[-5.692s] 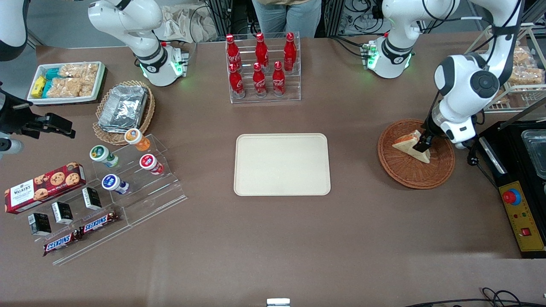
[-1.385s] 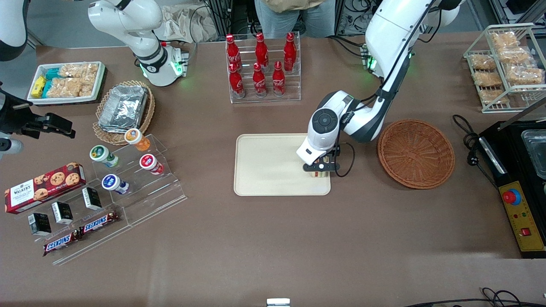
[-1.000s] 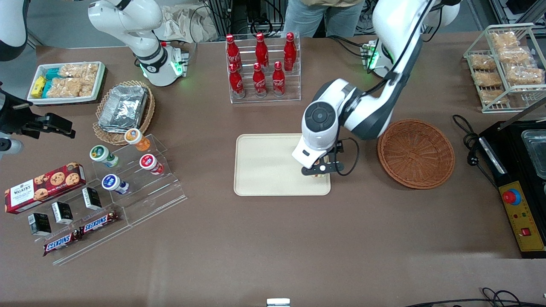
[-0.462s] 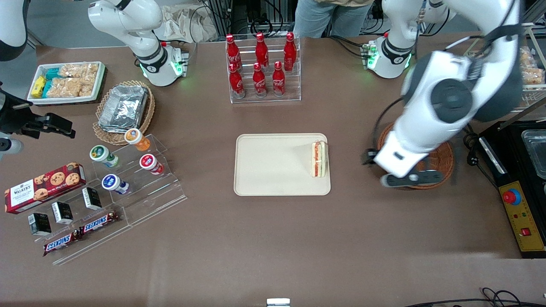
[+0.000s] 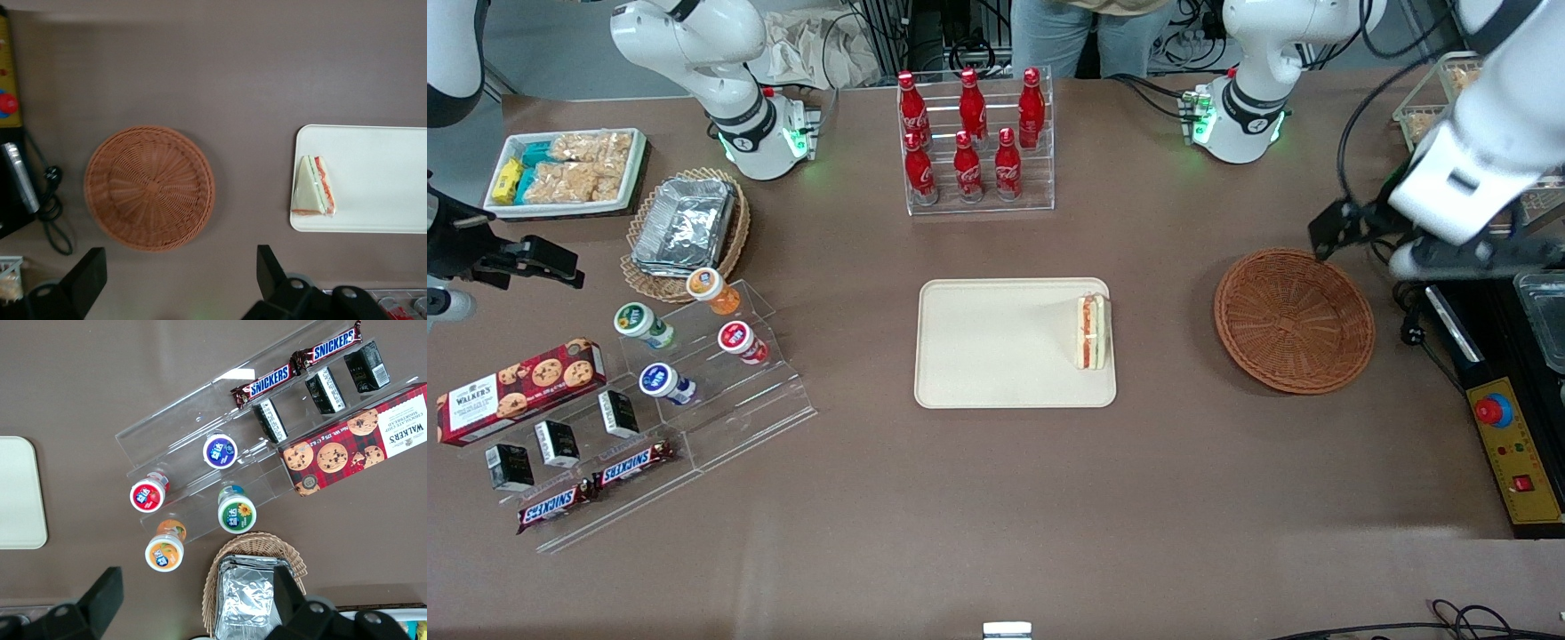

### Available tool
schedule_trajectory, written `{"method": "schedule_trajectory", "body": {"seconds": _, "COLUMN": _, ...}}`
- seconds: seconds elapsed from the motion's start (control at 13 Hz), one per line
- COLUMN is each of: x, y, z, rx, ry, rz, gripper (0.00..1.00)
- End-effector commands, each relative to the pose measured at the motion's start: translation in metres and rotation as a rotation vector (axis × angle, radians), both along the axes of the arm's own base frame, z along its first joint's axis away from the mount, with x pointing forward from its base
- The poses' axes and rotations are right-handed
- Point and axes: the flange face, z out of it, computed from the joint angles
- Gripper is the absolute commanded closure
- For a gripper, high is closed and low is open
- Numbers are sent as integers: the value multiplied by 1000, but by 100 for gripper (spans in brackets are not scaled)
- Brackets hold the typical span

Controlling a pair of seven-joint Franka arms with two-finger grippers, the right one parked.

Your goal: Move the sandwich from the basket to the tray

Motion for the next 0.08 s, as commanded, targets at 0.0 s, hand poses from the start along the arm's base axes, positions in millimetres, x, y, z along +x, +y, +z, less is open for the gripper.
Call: {"method": "schedule_trajectory", "body": {"seconds": 0.0, "x": -26, "y": 5, "z": 7, "rx": -12, "ry": -19, "rz": 2, "gripper": 0}}
